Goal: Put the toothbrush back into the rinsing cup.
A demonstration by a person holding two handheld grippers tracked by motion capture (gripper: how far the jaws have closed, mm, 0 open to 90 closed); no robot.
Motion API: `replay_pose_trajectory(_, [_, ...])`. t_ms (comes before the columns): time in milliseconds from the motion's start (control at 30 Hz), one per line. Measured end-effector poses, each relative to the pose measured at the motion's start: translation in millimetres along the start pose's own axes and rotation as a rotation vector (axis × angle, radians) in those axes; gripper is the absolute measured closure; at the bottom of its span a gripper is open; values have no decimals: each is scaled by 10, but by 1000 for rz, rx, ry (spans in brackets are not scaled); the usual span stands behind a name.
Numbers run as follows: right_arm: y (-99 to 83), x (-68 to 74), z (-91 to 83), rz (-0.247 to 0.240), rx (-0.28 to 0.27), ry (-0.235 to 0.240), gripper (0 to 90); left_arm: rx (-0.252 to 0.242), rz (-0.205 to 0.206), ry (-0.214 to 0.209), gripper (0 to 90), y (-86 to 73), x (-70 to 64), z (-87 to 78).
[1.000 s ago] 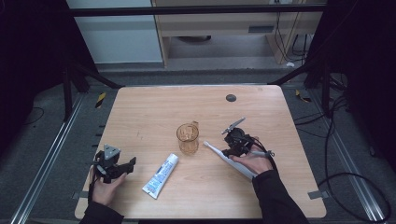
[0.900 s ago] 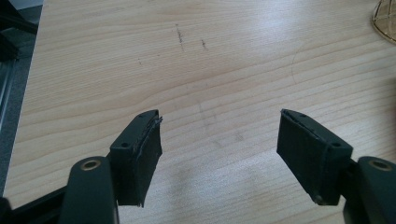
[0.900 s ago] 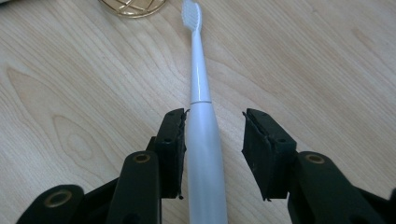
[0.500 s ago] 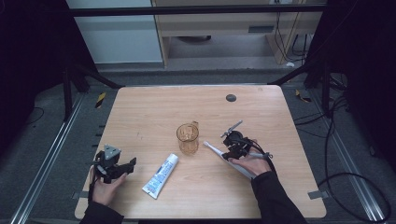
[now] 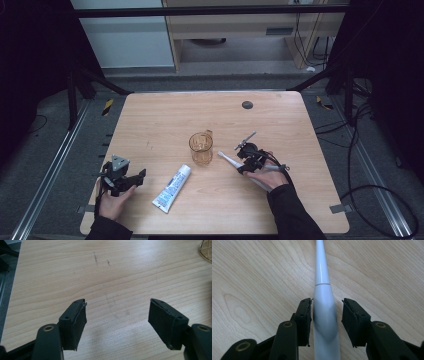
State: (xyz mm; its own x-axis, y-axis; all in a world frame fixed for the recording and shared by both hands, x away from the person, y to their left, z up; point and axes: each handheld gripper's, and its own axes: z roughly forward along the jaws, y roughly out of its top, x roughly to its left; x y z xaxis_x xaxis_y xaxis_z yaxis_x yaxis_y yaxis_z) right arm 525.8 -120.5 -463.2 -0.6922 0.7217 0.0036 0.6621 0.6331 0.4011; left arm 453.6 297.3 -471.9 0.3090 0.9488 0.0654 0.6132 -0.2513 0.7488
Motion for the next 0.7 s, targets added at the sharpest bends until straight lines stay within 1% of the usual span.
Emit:
replay_pose_trajectory(100, [4, 7, 24, -10, 10, -4, 590, 1, -1, 0, 299, 0, 1, 0])
replay_pose_trajectory(167, [6, 19, 37, -3, 18, -5, 592, 0, -1, 0, 299, 0, 2, -2])
replay_pose_trajectory(267, [10, 24, 50, -7, 23, -9, 593, 2, 0, -1, 300, 0, 3, 0])
replay_pose_trajectory(300, [11, 20, 58, -15, 23, -8, 595, 2, 0, -1, 299, 0, 3, 1])
replay_pose_trajectory(367, [13, 31, 72, -12, 33, -13, 600, 3, 1, -1, 299, 0, 2, 1])
replay_pose_trajectory(533, [17, 35, 91, -22, 37, -14, 656, 3, 0, -2, 300, 0, 4, 0])
replay_pose_trajectory(667, [19, 32, 90, -21, 38, -17, 665, 4, 1, -2, 301, 1, 0, 0])
replay_pose_trajectory(700, [19, 34, 89, -15, 39, -14, 666, 4, 1, -2, 302, 1, 0, 0])
